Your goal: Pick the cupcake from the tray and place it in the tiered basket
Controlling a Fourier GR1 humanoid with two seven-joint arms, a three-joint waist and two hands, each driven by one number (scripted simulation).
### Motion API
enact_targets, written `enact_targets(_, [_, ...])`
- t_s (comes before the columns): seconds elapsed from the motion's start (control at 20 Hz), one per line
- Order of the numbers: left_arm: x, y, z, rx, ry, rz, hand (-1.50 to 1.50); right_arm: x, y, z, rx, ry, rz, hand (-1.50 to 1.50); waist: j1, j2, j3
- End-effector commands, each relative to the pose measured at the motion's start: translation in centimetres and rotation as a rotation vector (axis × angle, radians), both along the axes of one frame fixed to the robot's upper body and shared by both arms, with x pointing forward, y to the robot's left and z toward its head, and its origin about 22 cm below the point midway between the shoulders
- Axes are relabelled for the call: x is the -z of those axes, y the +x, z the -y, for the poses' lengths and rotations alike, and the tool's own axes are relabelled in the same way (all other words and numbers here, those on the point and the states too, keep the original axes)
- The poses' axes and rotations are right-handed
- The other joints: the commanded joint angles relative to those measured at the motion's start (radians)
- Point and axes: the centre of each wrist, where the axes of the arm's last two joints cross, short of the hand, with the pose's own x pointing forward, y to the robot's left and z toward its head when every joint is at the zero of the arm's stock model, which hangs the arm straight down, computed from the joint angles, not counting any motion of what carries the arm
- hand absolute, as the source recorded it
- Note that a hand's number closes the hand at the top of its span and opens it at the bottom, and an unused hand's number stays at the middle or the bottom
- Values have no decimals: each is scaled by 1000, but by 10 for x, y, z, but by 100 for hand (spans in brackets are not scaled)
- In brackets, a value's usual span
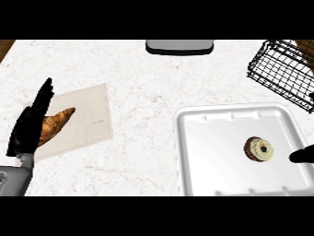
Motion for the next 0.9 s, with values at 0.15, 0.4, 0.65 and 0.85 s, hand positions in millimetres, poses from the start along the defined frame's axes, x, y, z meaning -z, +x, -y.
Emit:
enact_targets(0.15, [8,-5,-10,8,9,-5,0,25,4,-25,-15,-67,-128,-150,-9,-2,0])
enact_targets(0.4, [-8,-9,4,-1,-5,-7,0,35,19,-33,-37,-68,-155,-150,-3,-2,1])
enact_targets(0.65, [-4,5,-14,0,-2,5,0,27,6,-36,-51,-113,-138,-150,-12,-2,0])
enact_targets(0.85, [13,-5,-24,-12,7,8,0,49,-22,-42,-77,-192,-157,-150,-18,-3,0])
